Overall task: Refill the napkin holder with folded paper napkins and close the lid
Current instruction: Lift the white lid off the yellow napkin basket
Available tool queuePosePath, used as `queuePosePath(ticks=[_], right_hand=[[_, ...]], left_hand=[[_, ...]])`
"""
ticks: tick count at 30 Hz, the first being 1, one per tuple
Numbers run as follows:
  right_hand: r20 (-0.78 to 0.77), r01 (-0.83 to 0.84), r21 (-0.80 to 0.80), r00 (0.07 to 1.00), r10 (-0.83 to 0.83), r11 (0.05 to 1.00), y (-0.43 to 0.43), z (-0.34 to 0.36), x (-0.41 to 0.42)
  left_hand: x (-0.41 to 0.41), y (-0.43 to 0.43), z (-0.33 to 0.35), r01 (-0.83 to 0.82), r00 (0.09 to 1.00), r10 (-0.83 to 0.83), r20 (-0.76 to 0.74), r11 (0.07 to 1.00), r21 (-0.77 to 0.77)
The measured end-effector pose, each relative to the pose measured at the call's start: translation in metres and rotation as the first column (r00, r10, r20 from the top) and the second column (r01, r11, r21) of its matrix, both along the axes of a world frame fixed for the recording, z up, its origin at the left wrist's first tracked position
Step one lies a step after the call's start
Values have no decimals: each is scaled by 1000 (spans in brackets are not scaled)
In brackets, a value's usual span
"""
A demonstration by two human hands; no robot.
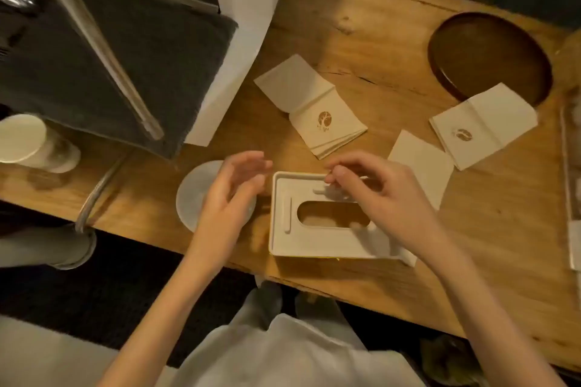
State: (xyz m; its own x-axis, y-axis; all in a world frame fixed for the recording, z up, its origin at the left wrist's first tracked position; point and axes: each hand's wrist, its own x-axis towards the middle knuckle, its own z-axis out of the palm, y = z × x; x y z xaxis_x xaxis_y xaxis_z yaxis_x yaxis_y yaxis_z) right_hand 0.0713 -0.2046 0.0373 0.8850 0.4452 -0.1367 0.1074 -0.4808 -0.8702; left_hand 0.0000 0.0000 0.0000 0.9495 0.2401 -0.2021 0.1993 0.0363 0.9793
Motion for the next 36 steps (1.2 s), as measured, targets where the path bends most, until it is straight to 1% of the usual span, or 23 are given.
queuePosePath(ticks=[3, 6, 9, 11, 12, 14, 17, 19, 21, 23, 25, 27, 30, 31, 32, 33, 36], right_hand=[[21, -4, -54, 1000, 5, 999, 3, -8, -13], [25, -7, -132, 1000, 10, 991, 3, -19, -24], [8, -29, -234, 999, 32, 972, 3, -27, -33], [44, -58, -323, 996, 77, 945, 6, -29, -38], [59, -74, -363, 993, 102, 929, 10, -28, -41], [83, -92, -418, 987, 139, 904, 18, -30, -45], [204, -77, -515, 956, 210, 854, 25, -37, -53], [213, -76, -519, 953, 215, 851, 25, -41, -56], [213, -81, -505, 953, 215, 859, 24, -42, -56], [213, -82, -505, 953, 216, 859, 24, -42, -55], [194, -98, -510, 955, 225, 855, 25, -40, -52], [178, -124, -510, 953, 245, 851, 26, -39, -51], [147, -148, -517, 955, 257, 843, 27, -36, -49], [136, -150, -516, 958, 253, 843, 27, -36, -49], [123, -154, -517, 960, 251, 842, 27, -36, -49], [108, -161, -528, 961, 254, 834, 28, -36, -48], [35, -203, -604, 959, 280, 770, 32, -34, -43]], left_hand=[[-16, -1, -9, 73, 996, -75, -46, 997, -30], [-32, -3, -15, 227, 971, -230, -71, 973, -53], [-38, 0, -28, 403, 911, -403, -85, 915, -7], [-36, 0, -36, 462, 884, -457, -99, 886, 29], [-33, -3, -40, 467, 882, -459, -108, 883, 56], [-25, -11, -48, 421, 904, -403, -143, 897, 132], [-18, -25, -54, 321, 946, -295, -130, 906, 276], [-17, -31, -55, 279, 959, -247, -137, 904, 324], [-19, -35, -61, 272, 961, -244, -130, 915, 298], [-22, -38, -65, 250, 962, -222, -157, 949, 192], [-25, -40, -72, 226, 949, -196, -246, 969, 100], [-26, -42, -77, 285, 920, -239, -311, 952, 111], [-25, -36, -77, 217, 957, -180, -227, 964, 151], [-24, -35, -78, 230, 961, -194, -196, 956, 180], [-24, -34, -75, 273, 956, -241, -165, 938, 213], [-24, -33, -76, 299, 951, -272, -145, 929, 219], [-23, -32, -77, 259, 962, -241, -131, 955, 147]])
